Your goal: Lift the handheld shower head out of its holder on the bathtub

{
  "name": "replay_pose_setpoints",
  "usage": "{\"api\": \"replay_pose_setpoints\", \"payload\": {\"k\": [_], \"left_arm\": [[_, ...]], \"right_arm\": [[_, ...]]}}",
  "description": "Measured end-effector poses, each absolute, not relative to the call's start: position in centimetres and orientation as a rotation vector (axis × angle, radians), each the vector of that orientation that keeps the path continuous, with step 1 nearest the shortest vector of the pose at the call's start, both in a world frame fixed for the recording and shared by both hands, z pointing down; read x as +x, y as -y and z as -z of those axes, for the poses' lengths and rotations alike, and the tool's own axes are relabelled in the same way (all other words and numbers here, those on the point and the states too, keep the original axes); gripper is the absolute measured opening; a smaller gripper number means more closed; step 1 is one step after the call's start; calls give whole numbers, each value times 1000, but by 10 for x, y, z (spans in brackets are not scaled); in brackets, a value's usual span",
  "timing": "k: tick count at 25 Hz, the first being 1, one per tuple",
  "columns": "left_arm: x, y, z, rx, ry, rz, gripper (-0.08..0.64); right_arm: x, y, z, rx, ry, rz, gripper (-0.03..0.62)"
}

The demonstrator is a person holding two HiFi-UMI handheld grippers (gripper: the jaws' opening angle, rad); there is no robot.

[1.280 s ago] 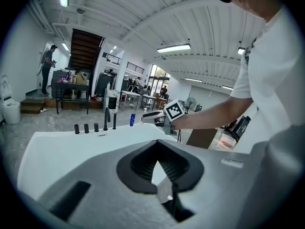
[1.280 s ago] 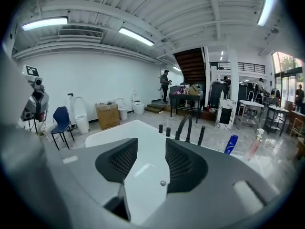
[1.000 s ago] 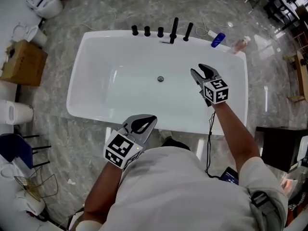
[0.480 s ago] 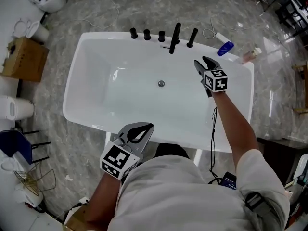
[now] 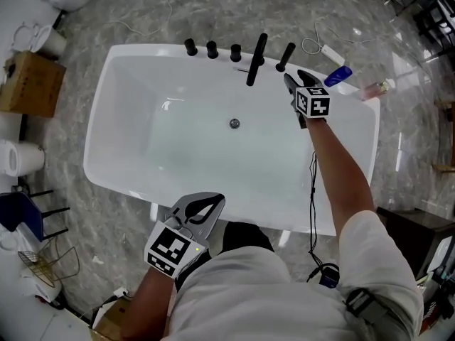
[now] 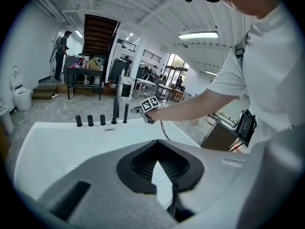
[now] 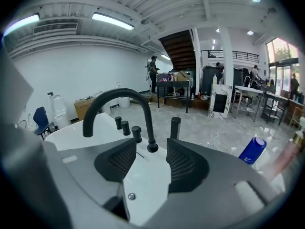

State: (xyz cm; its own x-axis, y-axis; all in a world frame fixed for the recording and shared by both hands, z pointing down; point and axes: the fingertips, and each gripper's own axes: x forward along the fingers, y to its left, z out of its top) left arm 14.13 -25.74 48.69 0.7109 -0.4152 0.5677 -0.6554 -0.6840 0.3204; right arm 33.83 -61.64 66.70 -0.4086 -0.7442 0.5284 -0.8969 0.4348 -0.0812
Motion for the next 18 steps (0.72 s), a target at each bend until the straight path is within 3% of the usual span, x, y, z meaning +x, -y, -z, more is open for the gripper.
{"api": "replay_pose_setpoints", "payload": {"k": [18], "left_arm": [[133,283,-520,2340,824,-653,6]], "right_arm": [[357,715,-726,1560,2172,-621,259]]}}
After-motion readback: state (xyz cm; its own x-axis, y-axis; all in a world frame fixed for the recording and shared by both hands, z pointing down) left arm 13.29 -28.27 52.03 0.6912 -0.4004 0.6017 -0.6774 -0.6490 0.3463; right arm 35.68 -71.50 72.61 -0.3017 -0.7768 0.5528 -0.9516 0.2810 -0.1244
